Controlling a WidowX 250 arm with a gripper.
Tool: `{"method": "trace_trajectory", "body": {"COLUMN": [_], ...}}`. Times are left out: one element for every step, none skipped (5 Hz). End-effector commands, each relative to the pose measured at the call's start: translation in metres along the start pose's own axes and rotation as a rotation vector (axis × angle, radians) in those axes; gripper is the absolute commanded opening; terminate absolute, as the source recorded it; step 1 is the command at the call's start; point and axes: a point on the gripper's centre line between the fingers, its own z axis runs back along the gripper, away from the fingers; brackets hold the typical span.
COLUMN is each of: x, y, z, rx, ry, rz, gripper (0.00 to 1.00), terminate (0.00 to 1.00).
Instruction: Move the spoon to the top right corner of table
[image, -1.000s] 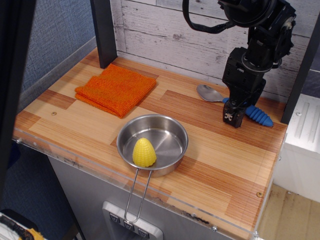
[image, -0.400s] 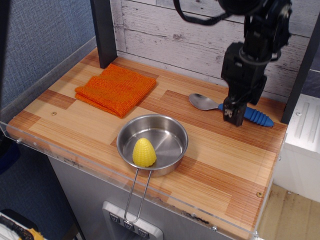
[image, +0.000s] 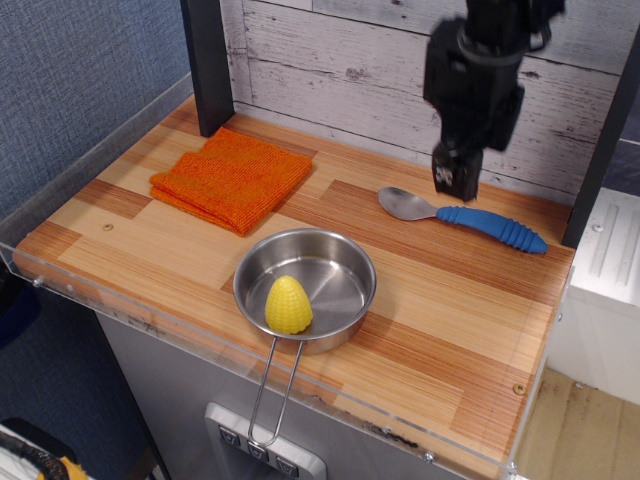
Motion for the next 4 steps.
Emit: {"method": "trace_trajectory", "body": {"x": [0.0244, 0.0244, 0.0244, 0.0244], "y": [0.023, 0.023, 0.023, 0.023], "z": [0.0814, 0.0814, 0.0814, 0.0814], "rx": [-0.118, -0.118, -0.118, -0.118], "ry": [-0.038, -0.038, -0.038, -0.038], "rz": [0.078, 0.078, 0.078, 0.078], "gripper": [1.0, 1.0, 1.0, 1.0], "terminate": [0.0, 0.0, 0.0, 1.0]}}
